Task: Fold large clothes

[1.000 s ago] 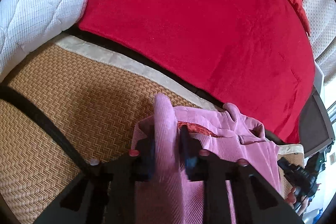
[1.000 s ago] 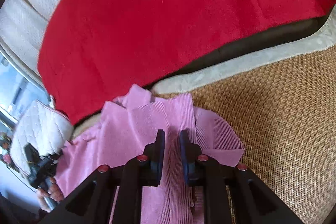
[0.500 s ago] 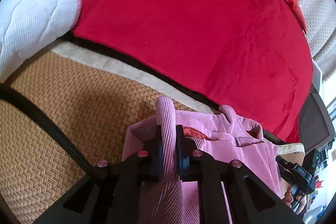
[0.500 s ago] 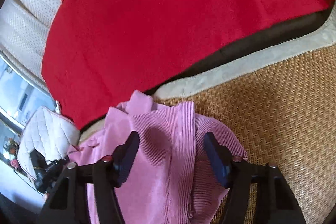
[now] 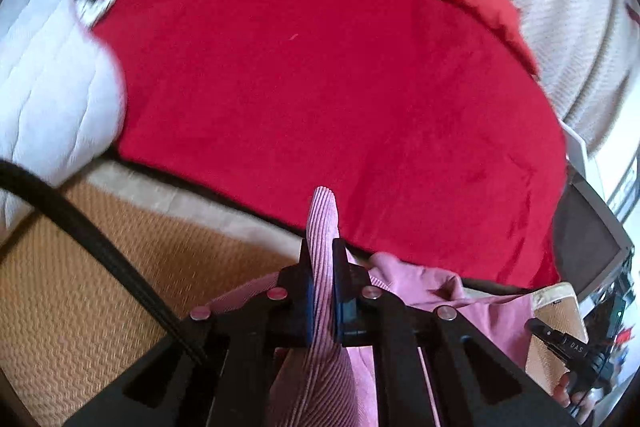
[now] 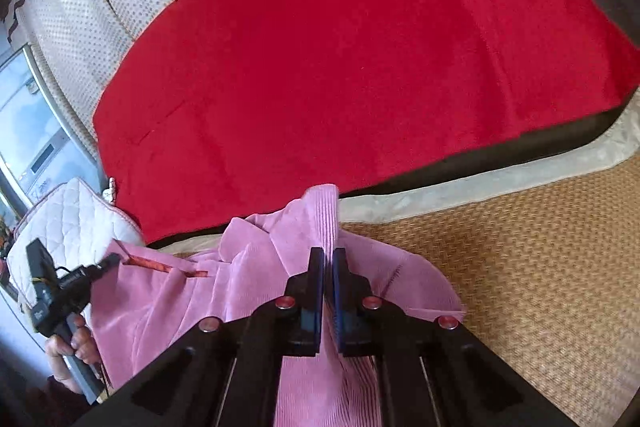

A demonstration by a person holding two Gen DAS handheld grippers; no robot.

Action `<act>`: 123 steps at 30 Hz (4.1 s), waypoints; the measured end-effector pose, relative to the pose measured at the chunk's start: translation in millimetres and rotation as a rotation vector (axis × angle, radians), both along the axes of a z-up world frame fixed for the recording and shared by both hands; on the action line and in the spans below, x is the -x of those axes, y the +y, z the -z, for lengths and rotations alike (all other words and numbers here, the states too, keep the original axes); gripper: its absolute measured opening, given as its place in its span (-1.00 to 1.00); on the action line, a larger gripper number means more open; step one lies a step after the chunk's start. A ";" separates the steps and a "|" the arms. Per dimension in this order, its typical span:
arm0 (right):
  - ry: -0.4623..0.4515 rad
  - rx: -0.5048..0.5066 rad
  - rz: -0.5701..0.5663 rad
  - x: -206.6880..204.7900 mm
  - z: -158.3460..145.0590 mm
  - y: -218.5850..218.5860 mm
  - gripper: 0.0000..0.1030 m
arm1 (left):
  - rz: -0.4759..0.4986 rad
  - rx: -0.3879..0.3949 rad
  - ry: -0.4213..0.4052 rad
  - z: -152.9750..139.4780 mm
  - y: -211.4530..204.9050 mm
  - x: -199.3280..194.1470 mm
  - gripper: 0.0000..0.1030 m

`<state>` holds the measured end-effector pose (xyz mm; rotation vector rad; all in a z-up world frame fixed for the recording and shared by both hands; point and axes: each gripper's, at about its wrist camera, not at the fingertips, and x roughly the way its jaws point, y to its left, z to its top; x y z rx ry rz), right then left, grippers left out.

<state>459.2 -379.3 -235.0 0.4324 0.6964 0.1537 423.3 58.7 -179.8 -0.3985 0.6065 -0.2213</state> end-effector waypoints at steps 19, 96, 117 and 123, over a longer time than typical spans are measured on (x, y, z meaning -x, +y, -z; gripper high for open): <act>0.142 -0.177 0.005 -34.8 40.4 -38.4 -0.86 | 0.004 -0.015 -0.095 -23.5 -0.8 15.1 -0.86; 0.060 0.236 -0.071 82.4 6.0 96.7 0.32 | -0.021 -0.576 -0.014 13.8 -114.3 113.5 0.52; 0.174 0.240 -0.049 61.3 37.9 100.5 0.34 | 0.077 -0.621 0.195 74.9 -112.6 85.4 0.66; 0.176 0.225 -0.050 61.8 39.0 99.4 0.36 | 0.088 -0.614 0.189 77.5 -112.5 85.1 0.68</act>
